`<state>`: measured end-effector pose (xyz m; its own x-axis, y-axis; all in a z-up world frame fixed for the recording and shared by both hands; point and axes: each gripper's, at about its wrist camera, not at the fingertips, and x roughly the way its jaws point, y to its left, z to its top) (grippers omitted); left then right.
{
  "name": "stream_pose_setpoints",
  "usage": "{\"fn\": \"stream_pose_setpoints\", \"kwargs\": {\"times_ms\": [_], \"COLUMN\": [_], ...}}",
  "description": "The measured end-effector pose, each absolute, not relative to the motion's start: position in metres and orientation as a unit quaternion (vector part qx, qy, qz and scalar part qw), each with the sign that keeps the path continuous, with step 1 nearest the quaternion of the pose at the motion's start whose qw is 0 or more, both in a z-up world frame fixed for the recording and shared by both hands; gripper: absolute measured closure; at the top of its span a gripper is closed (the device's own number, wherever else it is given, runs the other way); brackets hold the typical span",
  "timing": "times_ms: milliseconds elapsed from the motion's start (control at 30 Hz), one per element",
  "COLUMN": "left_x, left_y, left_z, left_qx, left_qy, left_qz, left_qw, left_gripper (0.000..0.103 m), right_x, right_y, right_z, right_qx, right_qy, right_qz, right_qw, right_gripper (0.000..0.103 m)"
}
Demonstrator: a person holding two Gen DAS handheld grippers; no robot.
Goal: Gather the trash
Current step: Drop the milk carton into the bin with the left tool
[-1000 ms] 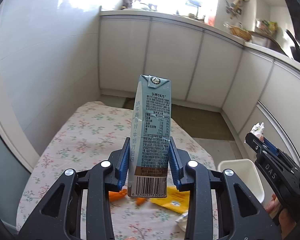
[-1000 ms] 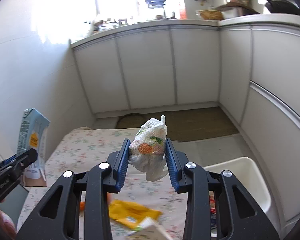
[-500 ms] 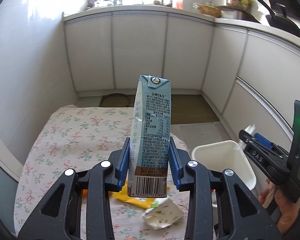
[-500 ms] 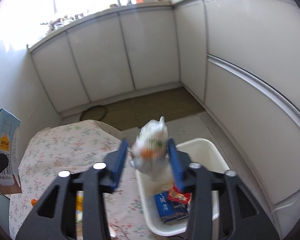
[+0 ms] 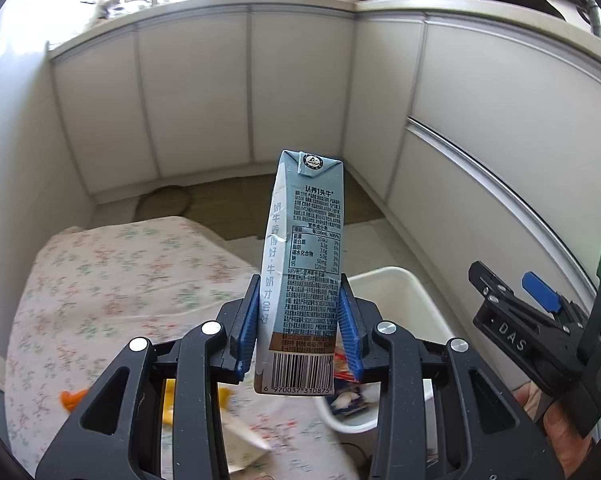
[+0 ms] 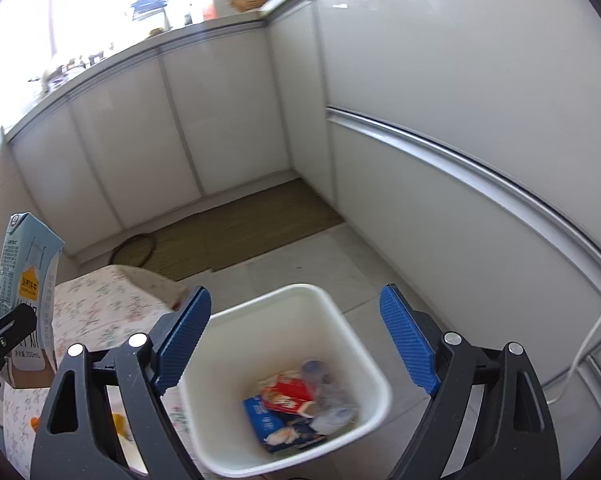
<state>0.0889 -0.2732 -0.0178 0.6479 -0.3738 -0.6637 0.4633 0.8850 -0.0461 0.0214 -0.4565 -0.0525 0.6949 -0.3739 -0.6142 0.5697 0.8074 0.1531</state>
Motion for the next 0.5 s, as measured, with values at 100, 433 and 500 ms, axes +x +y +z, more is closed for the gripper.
{"fn": "stream_pose_setpoints", "kwargs": {"times_ms": [100,433,500], "left_x": [0.09,0.095,0.096], "left_y": [-0.297,-0.36,-0.365], "left_z": [-0.022,-0.039,-0.043], "left_qx": [0.064,0.097,0.103], "left_qy": [0.359,0.391,0.396], "left_qz": [-0.252,-0.287,-0.286], "left_qw": [0.896,0.869,0.867], "left_gripper": [0.069,0.054,0.048], "right_x": [0.01,-0.015,-0.017], "right_y": [-0.472,-0.502,-0.504], "right_z": [-0.057,-0.067,-0.067], "right_qx": [0.174,0.191,0.195], "right_qy": [0.294,0.294,0.293], "right_qz": [-0.277,-0.309,-0.312], "right_qw": [0.898,0.884,0.883], "right_gripper": [0.017,0.017,0.016]}}
